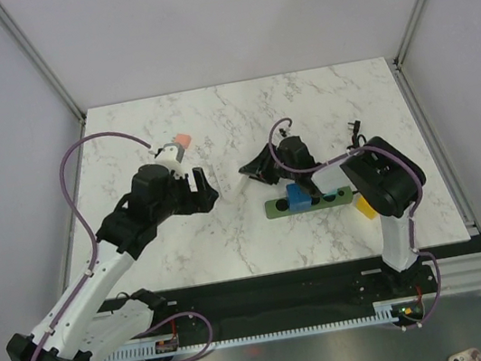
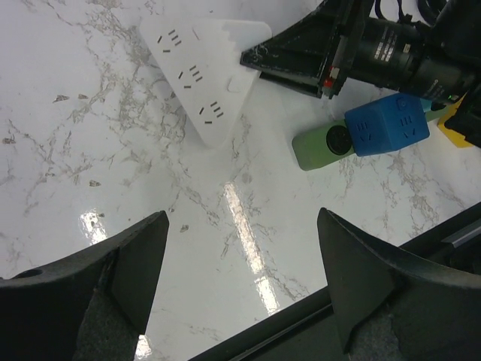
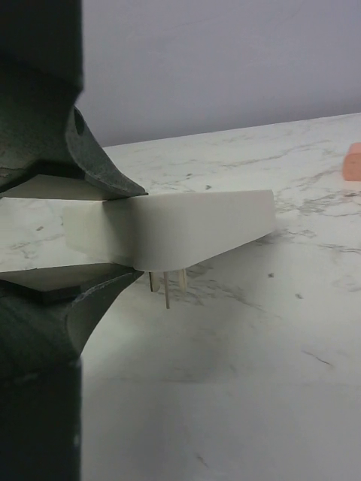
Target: Insert the plug
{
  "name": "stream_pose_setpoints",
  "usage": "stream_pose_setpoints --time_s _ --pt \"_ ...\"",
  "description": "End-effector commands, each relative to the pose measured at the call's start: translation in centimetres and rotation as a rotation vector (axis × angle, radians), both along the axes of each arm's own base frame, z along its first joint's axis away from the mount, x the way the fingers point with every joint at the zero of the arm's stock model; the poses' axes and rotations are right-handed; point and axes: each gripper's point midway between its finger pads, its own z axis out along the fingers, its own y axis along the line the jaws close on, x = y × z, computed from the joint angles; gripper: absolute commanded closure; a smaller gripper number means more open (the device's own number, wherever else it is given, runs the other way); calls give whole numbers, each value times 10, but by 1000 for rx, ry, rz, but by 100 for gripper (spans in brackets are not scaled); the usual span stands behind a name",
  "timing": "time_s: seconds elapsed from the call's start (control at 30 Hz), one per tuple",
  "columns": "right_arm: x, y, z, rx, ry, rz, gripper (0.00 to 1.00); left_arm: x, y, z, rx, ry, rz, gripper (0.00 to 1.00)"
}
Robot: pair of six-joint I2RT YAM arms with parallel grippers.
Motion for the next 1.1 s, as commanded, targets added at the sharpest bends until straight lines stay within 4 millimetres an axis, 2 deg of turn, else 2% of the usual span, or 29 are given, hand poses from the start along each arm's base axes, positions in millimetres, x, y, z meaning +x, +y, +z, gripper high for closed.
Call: stream_pose_setpoints --time_s 0.0,0.07,0.17,0.2,0.3,0.37,0.43,0.47,0.5,0.53,0.57,0.6,0.63,0.67,0.7,0.77,0.8,0.87,0.9,0.97,1.0,1.07 --pt "-9 8 22 67 -34 -29 90 7 6 13 10 -76 12 13" --pt "-10 8 21 62 -16 -34 86 7 7 14 10 -80 14 13" --pt "-6 9 27 24 -28 -18 61 6 6 12 10 -76 12 13" --pt "-4 7 26 -5 -26 -29 48 6 6 11 11 -75 10 13" --pt "2 -6 31 -78 -24 -70 32 7 6 7 19 -65 10 13" --pt "5 -10 45 -95 -50 -66 27 7 4 8 7 -56 12 12" --pt "3 -18 50 -144 -29 -61 26 7 4 10 2 -58 12 12" --pt "10 -24 61 -172 -56 -77 26 7 5 12 2 -69 18 11" --pt "11 -30 66 -193 -59 -89 26 7 6 13 3 -77 19 10" --pt "7 -38 81 -208 -70 -101 25 5 7 13 6 -79 15 9" --pt "11 -51 87 -236 -81 -146 24 4 8 16 6 -95 10 9" --pt "5 -63 104 -261 -104 -160 23 4 8 16 6 -98 9 8" --pt "2 -69 111 -277 -108 -168 21 4 8 17 6 -102 6 8" --pt "2 -86 114 -323 -100 -222 21 3 7 18 4 -103 -2 8" --pt "-7 -113 118 -392 -64 -310 18 3 6 17 2 -100 -9 7" --pt "-17 -150 116 -456 -2 -420 15 2 4 16 -2 -92 -21 7" --pt "-33 -175 115 -504 43 -483 15 1 4 14 0 -88 -21 7" --pt "-52 -209 98 -517 151 -577 18 0 0 13 -8 -77 -42 7" --pt "-71 -225 93 -548 207 -599 18 0 -1 14 -10 -79 -43 7" --pt "-89 -253 81 -599 282 -668 19 -1 -1 14 -10 -77 -46 7" --pt "-106 -266 76 -644 337 -686 20 0 -1 16 -13 -83 -44 7" --pt "-117 -288 71 -691 380 -739 20 -1 0 17 -15 -87 -40 7"
